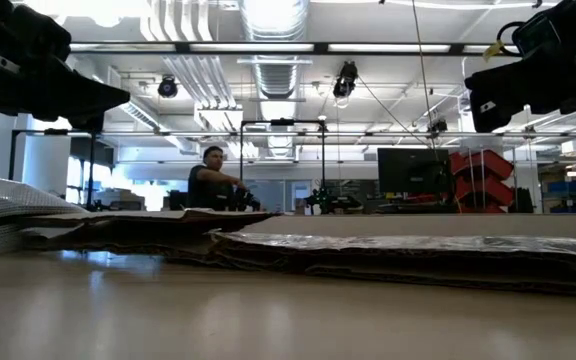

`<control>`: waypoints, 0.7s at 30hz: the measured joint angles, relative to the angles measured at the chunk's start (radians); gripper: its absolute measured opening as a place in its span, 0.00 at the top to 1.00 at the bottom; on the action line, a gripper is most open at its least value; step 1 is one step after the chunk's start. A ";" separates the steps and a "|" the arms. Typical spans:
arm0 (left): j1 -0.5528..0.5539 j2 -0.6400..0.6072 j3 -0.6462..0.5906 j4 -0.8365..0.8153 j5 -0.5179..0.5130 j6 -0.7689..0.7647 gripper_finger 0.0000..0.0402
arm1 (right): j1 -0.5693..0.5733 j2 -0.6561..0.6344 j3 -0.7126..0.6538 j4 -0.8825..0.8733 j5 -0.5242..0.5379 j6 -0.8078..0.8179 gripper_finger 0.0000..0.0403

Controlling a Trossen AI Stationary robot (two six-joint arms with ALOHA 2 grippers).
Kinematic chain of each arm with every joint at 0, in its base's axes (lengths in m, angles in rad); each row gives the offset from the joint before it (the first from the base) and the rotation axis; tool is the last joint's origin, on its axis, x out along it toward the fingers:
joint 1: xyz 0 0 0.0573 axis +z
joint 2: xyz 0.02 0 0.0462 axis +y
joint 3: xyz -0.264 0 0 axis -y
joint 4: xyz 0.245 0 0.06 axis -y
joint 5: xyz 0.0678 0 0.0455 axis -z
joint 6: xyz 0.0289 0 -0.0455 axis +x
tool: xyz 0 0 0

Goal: Unpack boxes

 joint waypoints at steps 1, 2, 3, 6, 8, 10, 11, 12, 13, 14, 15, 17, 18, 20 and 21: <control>0.000 0.003 0.000 0.001 0.000 0.000 1.00 | 0.000 0.000 0.000 0.000 0.000 0.000 0.99; 0.000 0.006 0.000 0.001 0.000 0.000 1.00 | 0.000 0.000 0.000 0.000 0.000 0.000 0.99; 0.000 0.008 0.000 0.000 0.000 0.000 1.00 | 0.000 0.000 0.000 0.000 0.000 0.000 0.99; 0.000 0.015 0.000 0.001 0.000 0.000 1.00 | 0.000 0.000 0.000 0.000 0.000 0.000 0.99; 0.000 0.019 0.000 0.000 0.000 0.000 1.00 | 0.000 0.000 0.000 0.000 0.000 0.000 0.99; 0.000 0.021 0.000 0.001 0.000 0.000 1.00 | 0.000 0.000 0.000 0.000 0.000 0.000 0.99; 0.000 0.023 0.000 0.001 0.000 0.000 1.00 | 0.000 0.000 0.000 0.000 0.000 0.000 0.99; 0.000 0.024 0.000 0.000 0.000 0.000 1.00 | 0.000 0.000 0.000 0.000 0.000 0.000 0.99; 0.000 0.025 0.000 0.000 0.000 0.000 1.00 | 0.000 0.000 0.000 0.000 0.000 0.000 0.99; 0.000 0.027 0.000 0.001 0.000 0.000 1.00 | 0.000 0.000 0.000 0.000 0.000 0.000 0.99; 0.000 0.029 0.000 0.001 0.000 0.000 1.00 | 0.000 0.000 0.000 0.000 0.000 0.000 0.99; 0.000 0.030 0.000 0.000 0.000 0.000 1.00 | 0.000 0.000 0.000 0.000 0.000 0.000 0.99; 0.000 0.030 0.000 0.000 0.000 0.000 1.00 | 0.000 0.000 0.000 0.000 0.000 0.000 0.99; 0.000 0.030 0.000 0.001 0.000 0.000 1.00 | 0.000 0.000 0.000 0.000 0.000 0.000 0.99; 0.000 0.030 0.000 0.001 0.000 0.000 1.00 | 0.000 0.000 0.000 0.000 0.000 0.000 0.99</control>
